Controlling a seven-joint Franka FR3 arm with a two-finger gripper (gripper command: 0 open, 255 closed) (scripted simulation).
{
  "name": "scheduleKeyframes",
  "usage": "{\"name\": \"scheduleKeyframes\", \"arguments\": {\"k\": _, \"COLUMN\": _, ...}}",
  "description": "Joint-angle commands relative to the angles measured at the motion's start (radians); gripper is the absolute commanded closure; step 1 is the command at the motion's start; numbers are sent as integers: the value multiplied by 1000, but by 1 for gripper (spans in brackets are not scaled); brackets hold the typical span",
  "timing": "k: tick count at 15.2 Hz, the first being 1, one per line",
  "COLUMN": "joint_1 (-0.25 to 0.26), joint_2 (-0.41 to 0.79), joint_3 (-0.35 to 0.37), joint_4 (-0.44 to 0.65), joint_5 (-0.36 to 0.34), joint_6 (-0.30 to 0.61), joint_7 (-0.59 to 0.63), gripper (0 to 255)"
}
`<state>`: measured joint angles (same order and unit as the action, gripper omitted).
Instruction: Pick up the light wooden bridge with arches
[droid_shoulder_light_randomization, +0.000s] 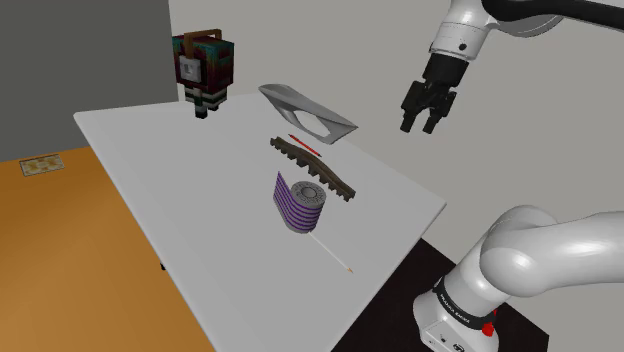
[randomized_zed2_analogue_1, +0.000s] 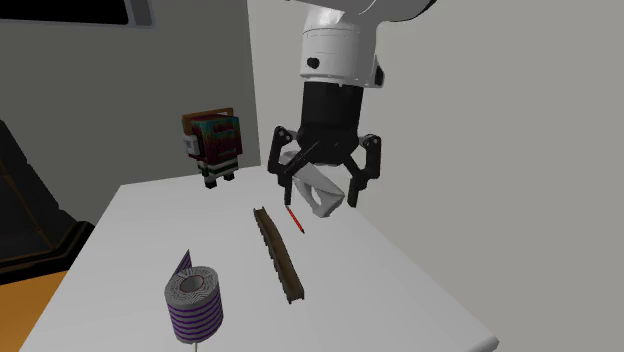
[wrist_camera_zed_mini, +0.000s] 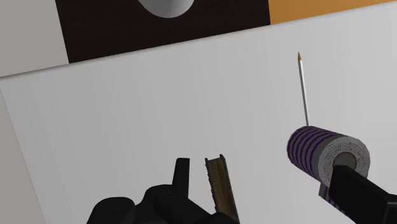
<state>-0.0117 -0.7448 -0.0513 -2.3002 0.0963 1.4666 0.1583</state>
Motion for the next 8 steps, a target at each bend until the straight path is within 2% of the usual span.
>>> {"name": "scheduleKeyframes", "arguments": {"k": 1, "joint_1": 0, "joint_2": 0, "joint_3": 0, "joint_4": 0, "joint_5": 0, "joint_6": 0, "joint_7": 0, "gripper": 0}}
{"name": "scheduleKeyframes", "arguments": {"k": 8, "joint_1": 26, "joint_2": 205, "joint_3": 7, "joint_4": -3, "joint_5": -14, "joint_6": 215, "joint_7": -65, "gripper": 0}}
